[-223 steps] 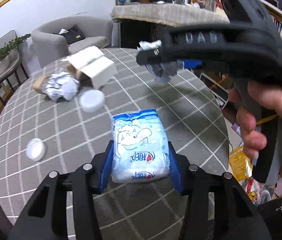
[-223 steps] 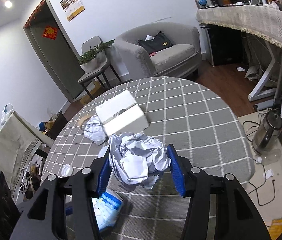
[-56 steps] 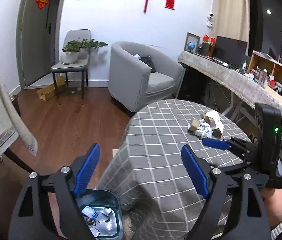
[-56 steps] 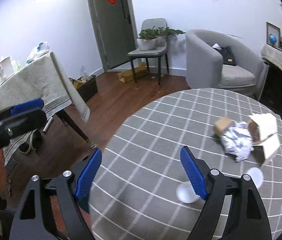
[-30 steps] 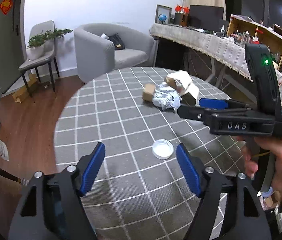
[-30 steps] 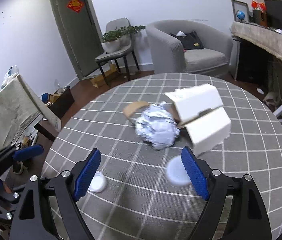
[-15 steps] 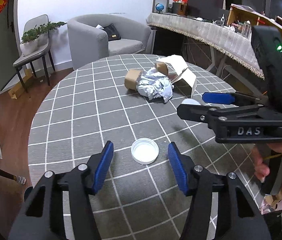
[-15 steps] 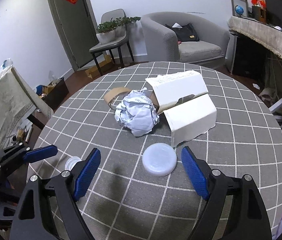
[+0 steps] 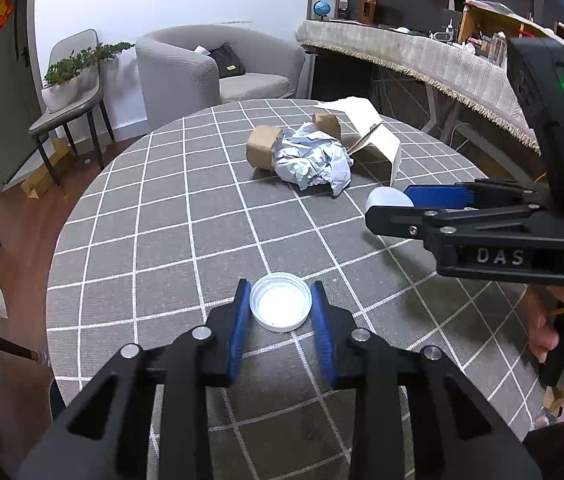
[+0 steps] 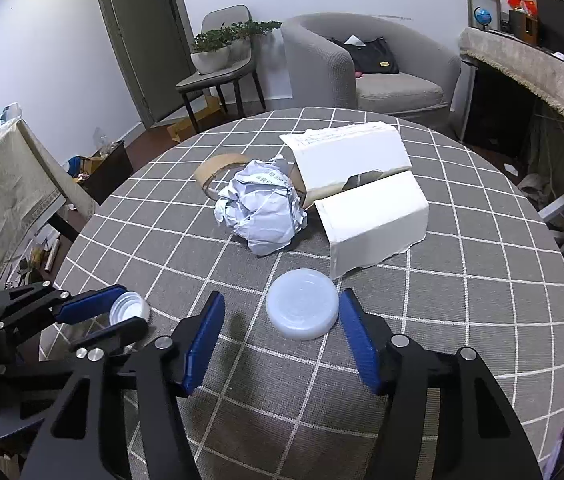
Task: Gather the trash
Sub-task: 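Grasp the small white lid with the left tool while the right tool grasps the larger white lid, then carry both white lids over the teal bin with both tools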
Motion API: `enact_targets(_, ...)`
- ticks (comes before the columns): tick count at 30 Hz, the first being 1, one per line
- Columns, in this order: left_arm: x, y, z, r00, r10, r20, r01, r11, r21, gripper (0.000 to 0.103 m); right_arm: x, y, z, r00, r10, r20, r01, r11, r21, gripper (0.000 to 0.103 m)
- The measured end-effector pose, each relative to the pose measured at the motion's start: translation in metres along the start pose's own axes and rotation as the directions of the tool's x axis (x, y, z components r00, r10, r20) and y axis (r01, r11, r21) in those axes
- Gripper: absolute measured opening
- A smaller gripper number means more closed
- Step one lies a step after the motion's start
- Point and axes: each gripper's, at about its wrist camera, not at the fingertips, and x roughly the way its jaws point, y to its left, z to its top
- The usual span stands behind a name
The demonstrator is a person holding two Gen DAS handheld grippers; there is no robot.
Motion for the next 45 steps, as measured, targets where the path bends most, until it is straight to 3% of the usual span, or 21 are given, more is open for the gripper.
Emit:
enact_targets(11, -0.022, 0.024, -0.006, 1.000, 0.006, 0.018, -0.005, 0.999, -0.033, 0.033, 0.009, 0.012, 0.002, 0.989, -0.145, -0.018, 0.144, 0.989, -0.044, 0.041)
enact_targets(17, -0.032, 0.039, -0.014, 1.000, 0.022, 0.021, -0.021, 0.999, -0.041, 0.033, 0.012, 0.016, 0.005, 0.983, -0.180, -0.020, 0.179, 0.983, -0.029, 0.040)
enact_targets(28, -0.054, 0.078, -0.030, 0.998, 0.053, 0.027, -0.050, 0.995, -0.089, 0.033, 0.017, 0.056, 0.017, 0.993, -0.116, -0.004, 0.116, 0.992, -0.054, 0.040)
enact_targets(33, -0.060, 0.103, -0.039, 0.998, 0.059, 0.019, -0.056, 0.990, -0.130, 0.033, 0.019, 0.082, 0.024, 0.999, -0.041, 0.003, 0.041, 0.998, -0.050, 0.040)
enact_targets(45, -0.073, 0.161, -0.070, 0.995, 0.096, -0.012, -0.096, 0.971, -0.221, 0.033, 0.026, 0.153, 0.037, 0.998, 0.056, 0.010, -0.055, 0.992, -0.109, 0.040)
